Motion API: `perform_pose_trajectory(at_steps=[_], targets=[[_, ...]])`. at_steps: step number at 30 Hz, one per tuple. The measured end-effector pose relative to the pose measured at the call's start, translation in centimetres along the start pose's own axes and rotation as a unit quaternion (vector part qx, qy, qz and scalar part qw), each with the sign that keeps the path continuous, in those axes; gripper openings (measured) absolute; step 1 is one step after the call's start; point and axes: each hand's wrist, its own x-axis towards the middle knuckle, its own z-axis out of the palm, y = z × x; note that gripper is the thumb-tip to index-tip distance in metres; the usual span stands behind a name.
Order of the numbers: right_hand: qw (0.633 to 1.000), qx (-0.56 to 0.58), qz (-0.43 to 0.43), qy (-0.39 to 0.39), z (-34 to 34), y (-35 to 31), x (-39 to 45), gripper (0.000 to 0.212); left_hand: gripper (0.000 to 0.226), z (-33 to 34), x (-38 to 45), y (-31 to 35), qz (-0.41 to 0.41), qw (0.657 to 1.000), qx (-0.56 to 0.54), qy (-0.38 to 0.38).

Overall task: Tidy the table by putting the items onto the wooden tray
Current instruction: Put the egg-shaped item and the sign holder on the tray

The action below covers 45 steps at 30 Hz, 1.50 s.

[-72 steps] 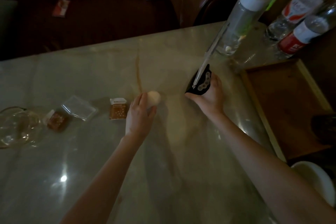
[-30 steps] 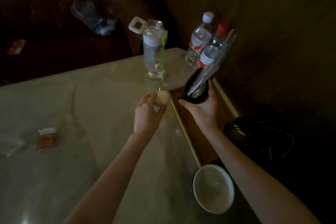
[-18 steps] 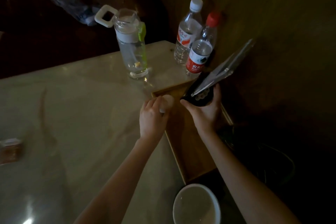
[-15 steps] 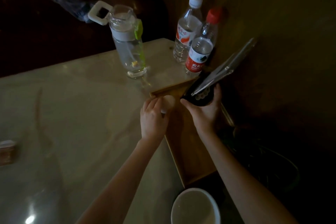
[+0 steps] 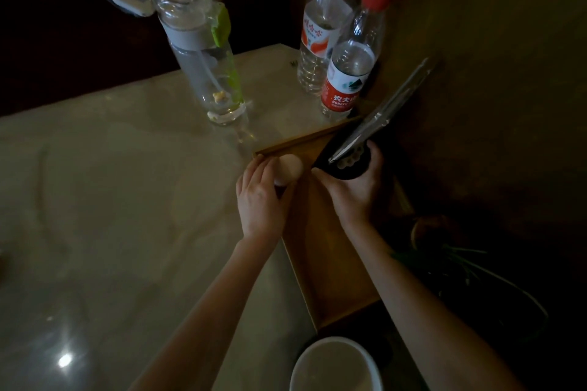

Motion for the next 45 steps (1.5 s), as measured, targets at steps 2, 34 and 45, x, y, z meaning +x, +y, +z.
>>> perform_pose_trajectory(at_steps=[2, 34, 45], targets=[[1.000, -0.009, -0.004, 0.000, -0.1, 0.1, -0.1, 0.094, 0.054, 0.1, -0.1, 0.0, -0.007, 1.000, -0.003, 0.005], [0.965, -0.253, -0.051, -0.049, -2.6, -2.3, -3.3, 0.047, 0.072, -3.6, -6.3, -6.4, -0.030, 0.984, 0.144, -0.105], [0.949, -0.249, -0.179, -0.075, -0.4, -3.3, -4.9, 0.026, 0.066, -3.3, -6.5, -6.4, -0.031, 0.983, 0.161, -0.086]])
